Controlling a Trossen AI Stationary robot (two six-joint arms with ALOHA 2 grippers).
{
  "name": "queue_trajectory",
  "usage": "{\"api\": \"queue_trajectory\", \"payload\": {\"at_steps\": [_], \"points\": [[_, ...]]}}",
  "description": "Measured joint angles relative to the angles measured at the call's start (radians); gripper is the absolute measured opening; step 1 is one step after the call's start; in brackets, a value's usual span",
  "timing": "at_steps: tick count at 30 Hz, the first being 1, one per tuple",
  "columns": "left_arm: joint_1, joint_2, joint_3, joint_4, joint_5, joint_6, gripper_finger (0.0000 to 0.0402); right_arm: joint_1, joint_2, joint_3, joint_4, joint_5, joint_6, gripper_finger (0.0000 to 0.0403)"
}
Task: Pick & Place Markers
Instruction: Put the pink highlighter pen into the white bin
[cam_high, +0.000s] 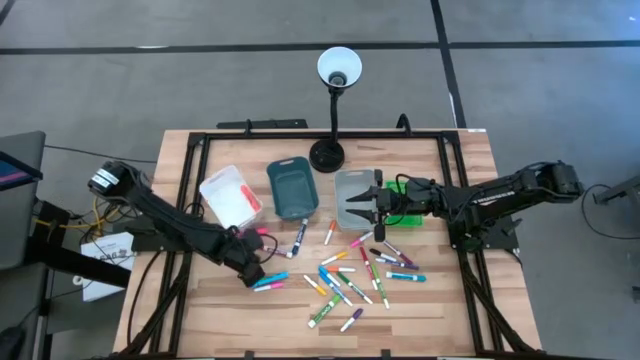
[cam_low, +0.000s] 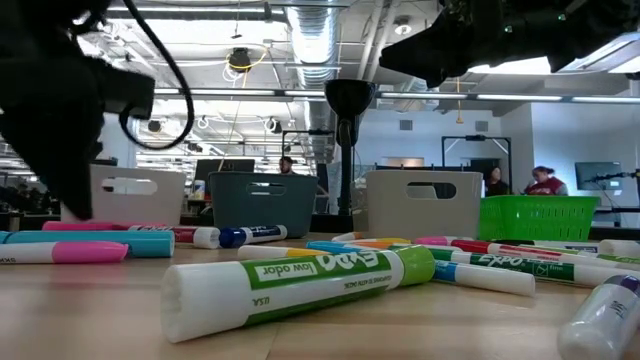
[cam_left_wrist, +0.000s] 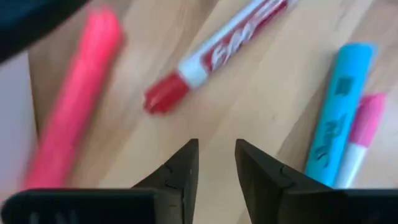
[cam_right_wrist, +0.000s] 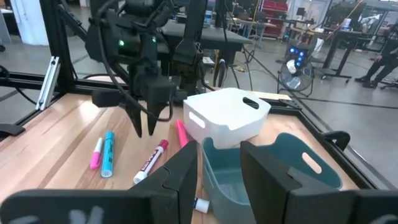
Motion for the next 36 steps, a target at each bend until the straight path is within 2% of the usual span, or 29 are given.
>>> {"api": "queue_trajectory", "payload": {"at_steps": [4, 10, 14, 18, 24, 27, 30, 36], "points": [[0.012, -0.025, 0.001, -0.033, -0.110, 0.064, 0.0097, 0.000, 0.000, 0.000, 0.001, 0.000, 0.000, 0.0113], [0.017, -0.059, 0.001, -0.152, -0.135, 0.136, 0.0096, 0.000, 0.000, 0.000, 0.002, 0.000, 0.000, 0.0113], [0.022, -0.036, 0.001, -0.149, -0.150, 0.313, 0.0097, 0.000, 0.000, 0.000, 0.002, 0.000, -0.002, 0.0113], [0.057, -0.001, 0.001, -0.138, -0.146, 0.423, 0.0111, 0.000, 0.000, 0.000, 0.002, 0.000, -0.023, 0.0113], [0.148, 0.011, 0.001, -0.098, -0.147, 0.557, 0.0160, 0.000, 0.000, 0.000, 0.003, 0.000, -0.023, 0.0113], [0.199, 0.011, 0.001, -0.092, -0.103, 0.602, 0.0179, 0.000, 0.000, 0.000, 0.002, 0.000, -0.023, 0.0113], [0.238, 0.015, -0.014, -0.066, -0.062, 0.635, 0.0183, 0.000, 0.000, 0.000, 0.000, 0.000, -0.023, 0.0113], [0.273, 0.045, -0.028, -0.049, -0.063, 0.710, 0.0164, 0.000, 0.000, 0.000, 0.001, 0.000, -0.024, 0.0113]]}}
